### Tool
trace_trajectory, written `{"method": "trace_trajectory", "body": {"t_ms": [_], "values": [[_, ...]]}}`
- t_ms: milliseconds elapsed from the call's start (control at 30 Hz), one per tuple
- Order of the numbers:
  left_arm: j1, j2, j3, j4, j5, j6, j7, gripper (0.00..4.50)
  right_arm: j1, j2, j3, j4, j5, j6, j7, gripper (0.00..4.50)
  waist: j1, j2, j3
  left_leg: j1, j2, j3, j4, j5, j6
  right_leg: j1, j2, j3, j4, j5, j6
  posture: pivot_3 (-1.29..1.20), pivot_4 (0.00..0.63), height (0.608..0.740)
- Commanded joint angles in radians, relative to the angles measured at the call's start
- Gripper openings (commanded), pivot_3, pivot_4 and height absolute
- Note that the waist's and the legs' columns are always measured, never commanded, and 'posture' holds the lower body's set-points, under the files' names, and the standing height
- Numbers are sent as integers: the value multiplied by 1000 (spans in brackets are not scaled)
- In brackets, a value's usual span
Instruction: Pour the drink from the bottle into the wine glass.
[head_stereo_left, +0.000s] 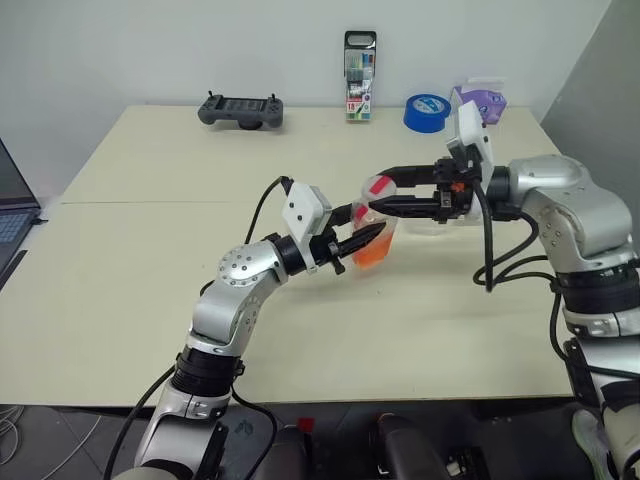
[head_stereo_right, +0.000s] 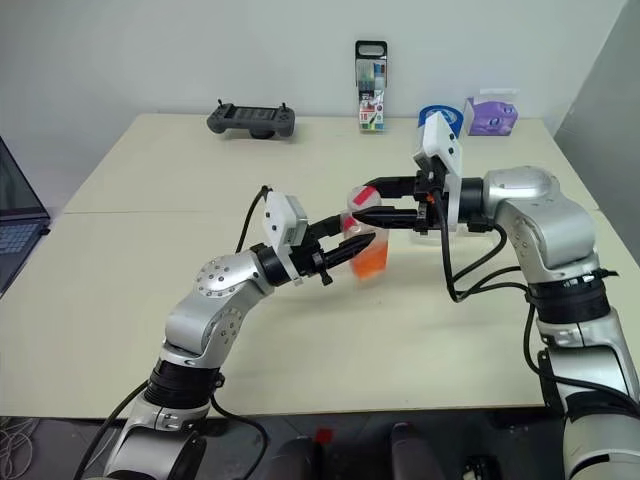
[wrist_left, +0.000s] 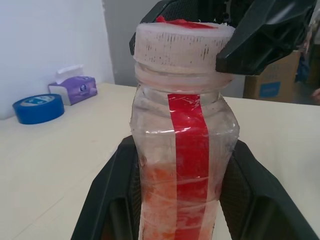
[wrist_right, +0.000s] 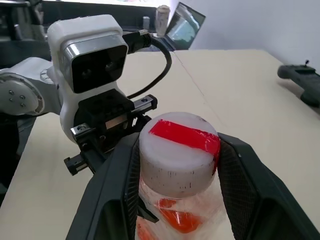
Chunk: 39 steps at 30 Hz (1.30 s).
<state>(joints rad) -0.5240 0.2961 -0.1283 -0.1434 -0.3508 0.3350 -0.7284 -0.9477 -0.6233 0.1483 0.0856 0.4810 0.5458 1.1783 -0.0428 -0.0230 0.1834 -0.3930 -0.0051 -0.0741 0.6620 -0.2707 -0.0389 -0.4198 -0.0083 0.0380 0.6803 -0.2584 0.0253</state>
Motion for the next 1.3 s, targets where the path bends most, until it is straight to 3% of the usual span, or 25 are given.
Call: {"method": "trace_trajectory", "body": {"t_ms": [33,133,333,600,767,900,1100,1300], "values": [[15,15,29,-32,-14,-11,-5,1689,-35,-29,-40,39,-14,-8,29,1859,6,0,0,-1,1,-1,0,0,0,-1,0,0,0,0,0,0,150,740],[27,13,27,-44,-17,-5,-2,1689,-33,-26,-54,30,2,17,17,1859,12,0,0,-3,0,-3,1,0,0,-1,-4,0,-1,0,0,0,150,740],[23,3,18,-41,-18,-3,-3,1689,21,-16,-109,-110,5,58,-127,3948,15,0,0,-4,-5,-1,3,0,0,-1,-10,0,-1,0,0,0,150,740],[18,-11,23,-19,-12,-26,-3,1681,154,73,-201,-505,22,323,-536,3986,15,0,0,-4,-3,-5,2,0,-1,-1,-10,-1,0,0,0,0,150,740],[15,-12,28,-3,-10,-37,-9,1680,165,235,-258,-712,-14,555,-874,3986,13,0,0,-4,-3,-4,2,1,-1,-2,-9,1,1,0,0,0,150,740],[9,-9,34,21,-7,-55,-13,1672,119,368,-205,-846,-106,778,-1111,3986,13,1,0,-4,-3,-4,2,1,-1,-1,-9,0,1,0,0,0,150,740],[-21,-27,31,70,-7,-82,-18,1672,163,563,-119,-951,-206,968,-1294,3986,13,1,0,-4,-3,-5,1,1,-1,-2,-9,-1,0,0,0,0,150,740],[-35,-32,26,95,-3,-95,-28,1672,220,667,-93,-921,-298,896,-1382,3986,11,1,0,-3,-4,-3,2,1,-1,-2,-10,-1,0,0,0,0,150,740]]}}
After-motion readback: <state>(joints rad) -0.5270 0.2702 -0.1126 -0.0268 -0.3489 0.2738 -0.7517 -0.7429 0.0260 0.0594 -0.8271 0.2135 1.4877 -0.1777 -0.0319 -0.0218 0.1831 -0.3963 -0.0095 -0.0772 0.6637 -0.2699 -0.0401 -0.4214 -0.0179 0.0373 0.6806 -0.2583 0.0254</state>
